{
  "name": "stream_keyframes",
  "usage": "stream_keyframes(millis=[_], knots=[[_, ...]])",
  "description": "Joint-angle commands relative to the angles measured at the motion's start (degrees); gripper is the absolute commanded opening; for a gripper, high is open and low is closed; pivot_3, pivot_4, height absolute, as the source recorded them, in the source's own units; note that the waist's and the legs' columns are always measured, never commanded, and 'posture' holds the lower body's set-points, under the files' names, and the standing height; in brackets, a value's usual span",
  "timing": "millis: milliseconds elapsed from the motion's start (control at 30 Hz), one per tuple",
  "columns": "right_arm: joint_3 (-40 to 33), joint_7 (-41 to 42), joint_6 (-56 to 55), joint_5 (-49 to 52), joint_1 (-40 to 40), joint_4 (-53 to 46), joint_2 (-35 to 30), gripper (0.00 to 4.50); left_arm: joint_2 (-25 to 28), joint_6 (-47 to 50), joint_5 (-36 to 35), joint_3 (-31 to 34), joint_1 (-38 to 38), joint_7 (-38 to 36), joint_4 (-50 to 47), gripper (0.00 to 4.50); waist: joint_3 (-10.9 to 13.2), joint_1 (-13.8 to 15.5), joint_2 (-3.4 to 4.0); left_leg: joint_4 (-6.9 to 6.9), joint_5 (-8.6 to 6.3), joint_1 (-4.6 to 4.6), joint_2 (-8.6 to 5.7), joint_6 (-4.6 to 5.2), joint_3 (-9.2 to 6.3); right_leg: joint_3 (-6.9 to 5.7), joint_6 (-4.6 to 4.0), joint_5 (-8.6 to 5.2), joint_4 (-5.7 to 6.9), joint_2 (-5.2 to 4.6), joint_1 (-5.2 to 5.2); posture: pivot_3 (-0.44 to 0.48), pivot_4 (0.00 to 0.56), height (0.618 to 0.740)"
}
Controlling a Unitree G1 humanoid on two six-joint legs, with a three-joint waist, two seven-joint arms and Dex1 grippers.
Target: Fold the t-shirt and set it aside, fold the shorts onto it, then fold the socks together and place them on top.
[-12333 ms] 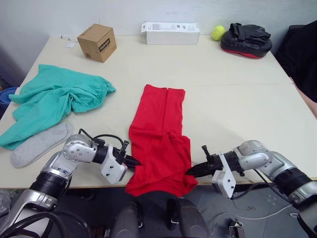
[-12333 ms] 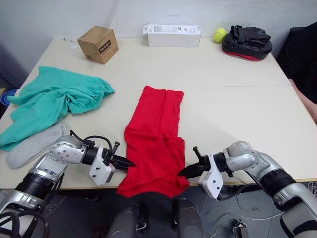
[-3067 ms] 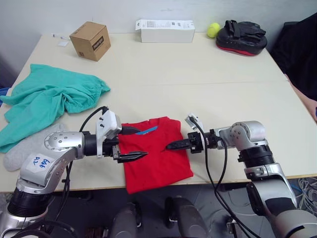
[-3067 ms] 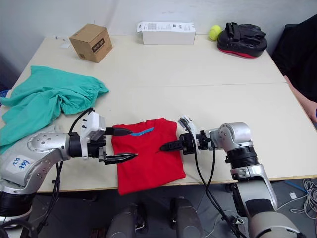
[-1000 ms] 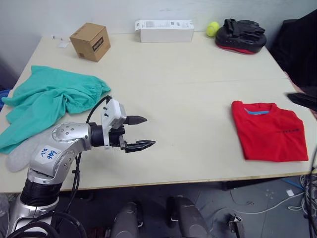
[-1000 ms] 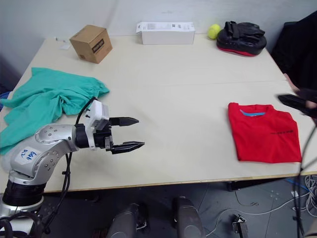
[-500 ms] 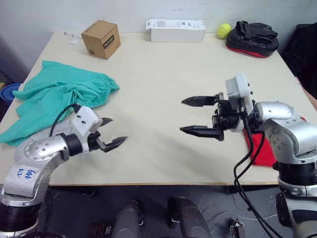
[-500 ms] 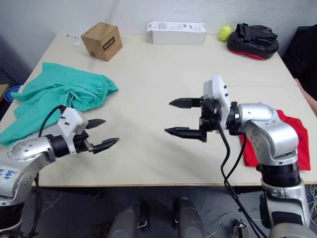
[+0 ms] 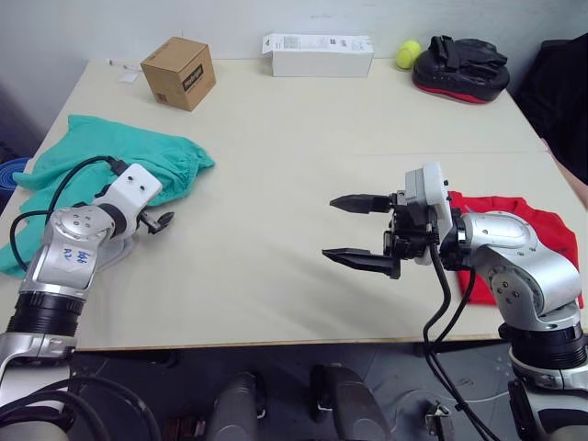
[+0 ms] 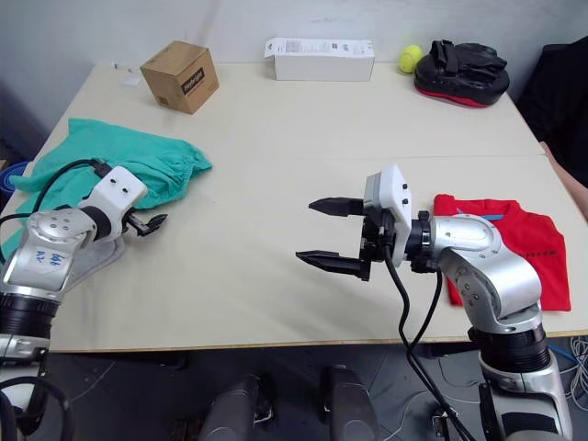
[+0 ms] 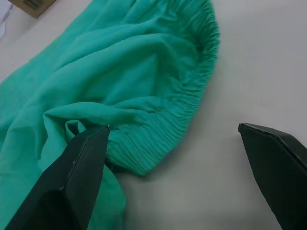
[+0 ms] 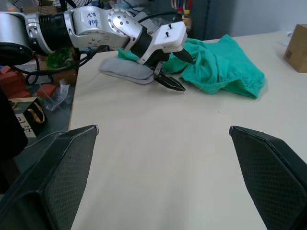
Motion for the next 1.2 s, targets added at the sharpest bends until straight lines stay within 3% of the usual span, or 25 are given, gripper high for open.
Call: stream_keyframes(millis=[33, 100, 500, 600, 767, 867, 1033, 1200], knots=[[-2.5, -1.7, 0.3, 2.4, 0.3, -3.6, -0.6, 4.50, -1.7, -4.4, 1.4, -0.4, -4.8, -0.9, 8.3, 4.32, 0.0, 0.1, -0.03, 0.02, -0.01, 0.00, 0.00, -0.01, 0.00, -0.01, 0.00, 0.00, 0.00, 0.00, 0.00, 0.000, 0.150, 0.740], [-2.4, -2.3, 0.2, 2.5, 0.7, -4.1, -0.9, 4.50, -3.1, -5.1, 1.0, -0.4, -7.0, -2.6, 11.9, 3.91, 0.0, 0.2, -0.04, 0.09, -0.04, -0.02, 0.00, 0.06, 0.01, -0.03, 0.01, 0.00, 0.00, 0.00, 0.02, 0.000, 0.150, 0.740], [-2.8, -4.8, 0.8, 3.6, 1.8, -5.6, -1.7, 4.50, -5.5, -3.0, 1.0, -0.1, -9.8, -6.4, 13.9, 0.02, 0.0, 0.2, -0.08, 0.19, -0.03, 0.02, 0.01, 0.15, 0.04, -0.08, 0.05, 0.02, 0.12, -0.05, 0.03, 0.000, 0.150, 0.740], [-2.9, -4.9, 0.6, 3.4, 1.8, -5.7, -2.0, 4.50, -8.0, 5.6, -2.3, 1.5, -11.4, -7.4, 7.7, 0.02, 0.0, 0.3, -0.11, 0.22, -0.03, 0.01, 0.00, 0.15, 0.04, -0.08, 0.06, 0.03, 0.13, -0.05, 0.04, 0.000, 0.150, 0.740], [-2.6, -4.8, 0.0, 2.9, 2.3, -5.5, -2.5, 4.50, -16.7, 32.4, -14.9, 6.6, -15.5, -7.9, -12.3, 0.02, 0.0, 1.2, -0.26, 0.43, 0.06, -0.16, -0.03, 0.06, 0.00, -0.07, 0.19, 0.10, 0.11, -0.04, 0.04, 0.000, 0.150, 0.740], [-2.3, -4.7, -0.2, 2.5, 3.0, -5.9, -2.7, 4.50, -20.3, 40.5, -20.1, 5.8, -17.4, -8.7, -20.4, 0.02, 0.0, 1.3, -0.26, 0.45, 0.09, -0.18, -0.05, 0.00, 0.03, -0.02, 0.28, 0.14, 0.08, -0.02, 0.04, 0.000, 0.150, 0.740], [-2.0, -3.4, -0.8, 1.5, 4.2, -5.8, -4.1, 4.50, -22.6, 45.5, -25.5, -0.3, -18.5, -12.7, -27.5, 0.02, 0.0, 1.2, -0.26, 0.30, 0.22, -0.03, -0.04, -0.25, 0.08, 0.07, 0.31, 0.10, 0.10, 0.06, 0.05, 0.000, 0.150, 0.740], [-2.5, 0.2, -1.9, 0.8, 7.6, -7.0, -8.2, 4.50, -21.2, 43.9, -27.2, -9.4, -18.3, -18.5, -31.3, 0.02, 0.0, 1.3, -0.26, 0.26, 0.31, 0.03, -0.02, -0.36, 0.04, 0.08, 0.27, 0.08, 0.13, 0.11, 0.08, 0.000, 0.150, 0.740]])
